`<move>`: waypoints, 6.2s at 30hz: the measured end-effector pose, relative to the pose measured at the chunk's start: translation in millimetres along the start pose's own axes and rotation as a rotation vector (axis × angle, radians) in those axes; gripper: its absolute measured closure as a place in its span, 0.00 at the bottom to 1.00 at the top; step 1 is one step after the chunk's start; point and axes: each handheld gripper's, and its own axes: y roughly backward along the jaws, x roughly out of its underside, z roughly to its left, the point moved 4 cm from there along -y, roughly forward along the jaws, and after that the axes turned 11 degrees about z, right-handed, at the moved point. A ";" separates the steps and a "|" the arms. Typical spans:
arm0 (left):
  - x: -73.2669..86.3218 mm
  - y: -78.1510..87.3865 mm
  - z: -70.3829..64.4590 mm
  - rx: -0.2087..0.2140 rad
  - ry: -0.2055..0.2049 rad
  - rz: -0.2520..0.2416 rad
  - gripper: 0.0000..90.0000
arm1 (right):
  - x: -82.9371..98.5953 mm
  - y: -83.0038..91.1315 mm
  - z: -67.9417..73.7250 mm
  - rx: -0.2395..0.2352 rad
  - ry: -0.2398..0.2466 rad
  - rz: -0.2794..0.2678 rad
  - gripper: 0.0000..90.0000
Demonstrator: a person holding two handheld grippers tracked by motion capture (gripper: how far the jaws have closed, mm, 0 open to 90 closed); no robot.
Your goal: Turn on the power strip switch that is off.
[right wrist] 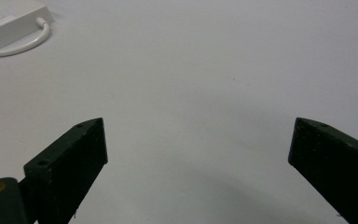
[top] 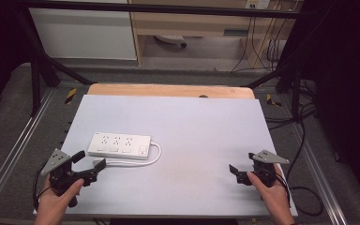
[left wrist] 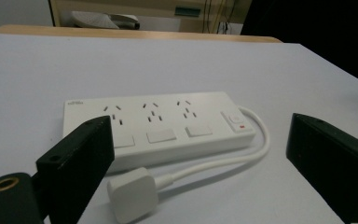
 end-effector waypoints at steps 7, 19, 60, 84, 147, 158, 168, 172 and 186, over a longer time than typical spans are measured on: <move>-20.1 -2.2 -0.9 -0.019 -0.016 0.002 0.10 | 0.1 -0.6 -0.6 0.005 -0.007 0.003 0.06; -39.8 -21.9 -5.5 -0.019 -0.047 0.026 0.10 | 1.2 0.1 -1.7 0.007 -0.016 0.012 0.06; -36.1 -44.4 15.2 -0.008 0.012 0.045 0.23 | 1.9 -1.8 -3.8 0.008 -0.019 0.052 0.05; -22.8 -61.9 15.2 -0.034 0.031 0.121 0.41 | 2.6 -2.2 -4.7 0.008 -0.023 0.061 0.05; -3.8 -95.5 17.5 -0.036 0.026 0.234 1.00 | 3.1 -2.3 -4.9 0.016 -0.026 0.067 0.05; -4.3 -103.2 15.8 -0.043 0.026 0.243 1.00 | 3.1 -2.0 -5.3 0.015 -0.026 0.064 0.05; -3.4 -104.7 14.6 -0.044 0.019 0.252 1.00 | 3.1 -2.0 -5.3 0.015 -0.027 0.064 0.05; -3.3 -105.1 14.4 -0.042 0.021 0.250 1.00 | 3.0 -2.5 -4.8 0.012 -0.028 0.066 0.05; -3.1 -105.5 13.2 -0.035 0.013 0.249 1.00 | 3.3 -2.4 -5.2 0.014 -0.027 0.066 0.05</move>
